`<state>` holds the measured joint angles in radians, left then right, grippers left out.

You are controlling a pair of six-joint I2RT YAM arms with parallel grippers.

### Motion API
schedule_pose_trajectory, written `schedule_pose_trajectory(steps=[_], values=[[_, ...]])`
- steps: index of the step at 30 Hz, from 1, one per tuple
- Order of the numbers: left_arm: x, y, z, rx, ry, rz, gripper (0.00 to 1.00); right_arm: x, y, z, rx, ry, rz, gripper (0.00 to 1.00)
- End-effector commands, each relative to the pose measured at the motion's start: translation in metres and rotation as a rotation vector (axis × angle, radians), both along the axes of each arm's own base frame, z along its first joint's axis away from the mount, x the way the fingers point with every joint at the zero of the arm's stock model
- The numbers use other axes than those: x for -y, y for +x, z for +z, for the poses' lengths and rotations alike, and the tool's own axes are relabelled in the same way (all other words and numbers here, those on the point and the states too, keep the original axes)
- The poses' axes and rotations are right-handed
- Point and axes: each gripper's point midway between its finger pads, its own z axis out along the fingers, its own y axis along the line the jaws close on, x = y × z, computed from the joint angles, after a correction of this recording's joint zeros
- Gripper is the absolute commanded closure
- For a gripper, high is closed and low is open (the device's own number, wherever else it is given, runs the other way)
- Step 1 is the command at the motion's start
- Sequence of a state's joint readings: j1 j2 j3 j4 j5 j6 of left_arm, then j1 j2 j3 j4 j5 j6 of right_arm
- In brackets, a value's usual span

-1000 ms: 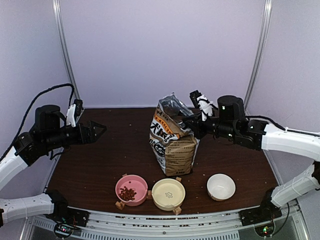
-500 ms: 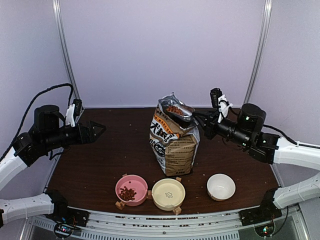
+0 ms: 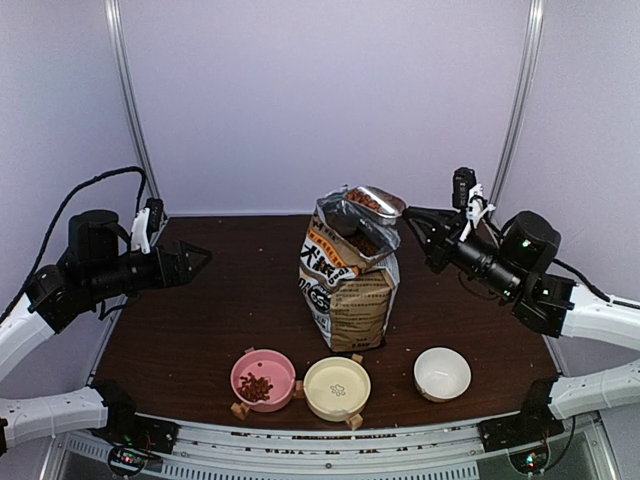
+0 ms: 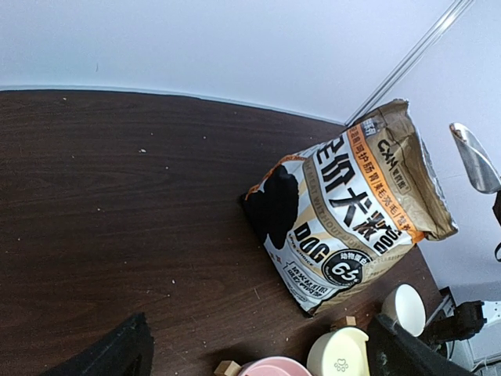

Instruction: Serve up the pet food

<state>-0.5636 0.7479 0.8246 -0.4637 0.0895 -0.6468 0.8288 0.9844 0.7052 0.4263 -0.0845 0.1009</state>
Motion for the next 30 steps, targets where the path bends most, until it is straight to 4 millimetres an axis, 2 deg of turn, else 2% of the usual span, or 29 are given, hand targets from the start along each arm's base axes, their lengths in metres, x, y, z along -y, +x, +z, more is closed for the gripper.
schedule_pose_trajectory(steps=[1,10,15,19,24,30], values=[[0.001,0.004,0.018,0.05,-0.044,0.01,0.02,0.011,-0.006,0.029,0.06,0.098,-0.009,1.0],[0.0,0.003,0.019,0.051,-0.052,0.01,0.02,0.013,-0.01,0.035,0.07,0.097,-0.002,1.0],[0.002,0.003,0.02,0.054,-0.06,0.006,0.02,0.004,-0.019,0.034,0.057,0.074,0.045,1.0],[0.002,0.004,0.018,0.052,-0.061,0.004,0.02,-0.012,-0.038,0.026,0.03,0.05,0.117,1.0],[0.005,0.006,0.015,0.051,-0.069,0.0,0.02,-0.031,-0.071,0.015,0.003,0.02,0.195,1.0],[0.01,0.009,0.014,0.049,-0.072,-0.017,0.02,-0.056,-0.105,-0.014,-0.058,-0.019,0.299,1.0]])
